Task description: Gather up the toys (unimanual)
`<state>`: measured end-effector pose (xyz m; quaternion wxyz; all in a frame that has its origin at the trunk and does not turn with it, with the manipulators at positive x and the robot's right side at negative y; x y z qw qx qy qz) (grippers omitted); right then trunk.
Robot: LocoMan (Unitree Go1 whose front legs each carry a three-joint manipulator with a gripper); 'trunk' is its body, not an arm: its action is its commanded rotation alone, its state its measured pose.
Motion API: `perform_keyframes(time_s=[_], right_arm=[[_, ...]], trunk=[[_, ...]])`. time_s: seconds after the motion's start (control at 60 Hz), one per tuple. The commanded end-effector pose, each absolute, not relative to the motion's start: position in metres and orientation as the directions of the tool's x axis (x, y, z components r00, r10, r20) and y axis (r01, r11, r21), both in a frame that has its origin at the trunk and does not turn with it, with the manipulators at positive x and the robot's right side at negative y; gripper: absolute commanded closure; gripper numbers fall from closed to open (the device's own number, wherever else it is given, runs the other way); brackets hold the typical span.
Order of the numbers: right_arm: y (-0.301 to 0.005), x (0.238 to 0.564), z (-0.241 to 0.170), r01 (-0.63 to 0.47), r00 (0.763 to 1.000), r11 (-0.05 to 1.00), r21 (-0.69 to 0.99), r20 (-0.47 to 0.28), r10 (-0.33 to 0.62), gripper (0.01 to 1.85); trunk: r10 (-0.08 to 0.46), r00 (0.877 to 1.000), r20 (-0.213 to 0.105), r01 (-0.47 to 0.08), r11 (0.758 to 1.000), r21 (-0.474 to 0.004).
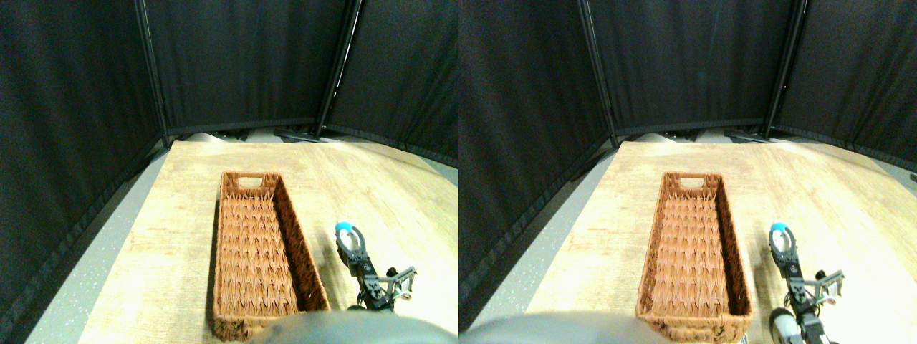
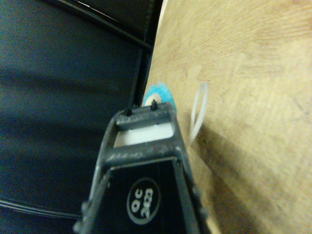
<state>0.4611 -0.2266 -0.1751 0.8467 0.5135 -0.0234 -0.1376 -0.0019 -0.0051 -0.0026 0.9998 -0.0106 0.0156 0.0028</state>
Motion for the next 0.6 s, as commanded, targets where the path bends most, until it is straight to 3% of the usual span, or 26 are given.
perform_keyframes(time_s=[0.017, 0.1, 0.283, 0.367, 0.6], right_arm=[[-0.218, 0.468, -0.157, 0.164, 0.970, 0.438, 0.884, -0.063, -0.236, 1.80], [-0.209, 0.475, -0.144, 0.138, 0.981, 0.526, 0.839, -0.042, -0.190, 1.80], [-0.192, 0.489, -0.127, 0.103, 0.993, 0.594, 0.797, -0.046, -0.110, 1.80], [-0.186, 0.497, -0.123, 0.097, 0.995, 0.553, 0.828, -0.073, -0.065, 1.80], [-0.165, 0.512, -0.110, 0.089, 0.995, 0.560, 0.823, -0.103, -0.008, 1.80]], trunk=[[0.018, 0.999, -0.034, -0.021, 0.998, -0.063], [0.027, 0.999, -0.032, -0.029, 0.996, -0.078], [0.055, 0.998, -0.033, -0.058, 0.992, -0.110], [0.067, 0.997, -0.031, -0.071, 0.989, -0.131], [0.102, 0.994, -0.026, -0.105, 0.979, -0.176]])
